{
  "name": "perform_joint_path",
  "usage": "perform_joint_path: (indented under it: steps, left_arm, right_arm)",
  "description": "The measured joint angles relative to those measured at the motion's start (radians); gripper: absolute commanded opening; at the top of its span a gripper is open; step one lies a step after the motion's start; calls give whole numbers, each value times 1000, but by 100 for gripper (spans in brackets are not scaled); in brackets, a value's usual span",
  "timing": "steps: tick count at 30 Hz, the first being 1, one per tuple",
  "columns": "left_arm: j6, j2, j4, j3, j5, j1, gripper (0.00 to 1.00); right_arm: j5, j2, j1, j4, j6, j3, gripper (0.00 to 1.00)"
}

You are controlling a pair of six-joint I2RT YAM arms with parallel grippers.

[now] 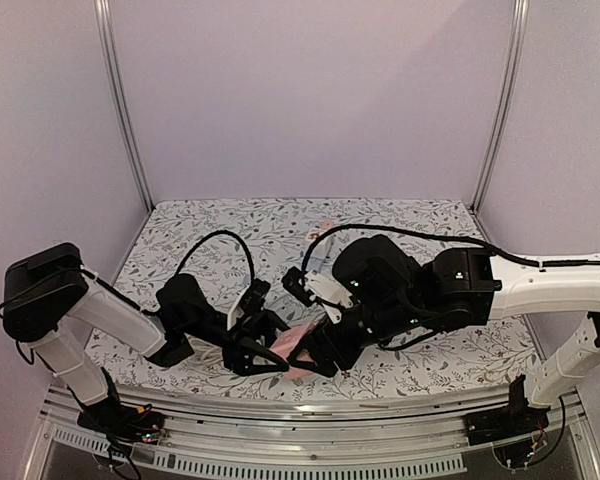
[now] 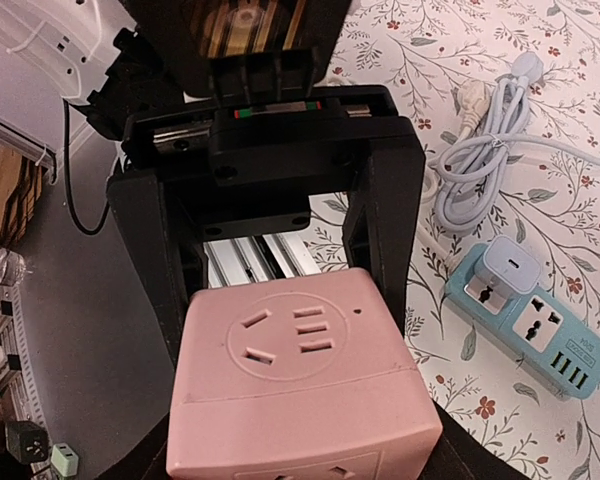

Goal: Insert the plug

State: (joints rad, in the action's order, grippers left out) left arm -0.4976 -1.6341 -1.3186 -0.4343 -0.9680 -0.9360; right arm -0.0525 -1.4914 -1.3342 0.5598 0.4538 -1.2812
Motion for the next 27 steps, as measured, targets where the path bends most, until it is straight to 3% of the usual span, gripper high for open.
perform_joint_path:
  steps: [2, 6, 10, 20, 27]
  left_arm:
    - [0, 0, 0, 1, -4, -1, 0]
    - [-1, 0, 0, 2, -5, -2, 0]
    - [-4, 0, 1, 2, -8, -2, 32]
    - [13, -5, -8, 1, 30, -2, 98]
    - [43, -24, -11, 1, 76, -3, 99]
  right_arm:
    - [-8, 0, 0, 0, -5, 1, 56]
    - [-14, 0, 0, -1, -7, 2, 26]
    - [-18, 0, 0, -3, -8, 4, 0]
    - [31, 0, -1, 16, -5, 4, 0]
    - [109, 19, 8, 99, 6, 6, 0]
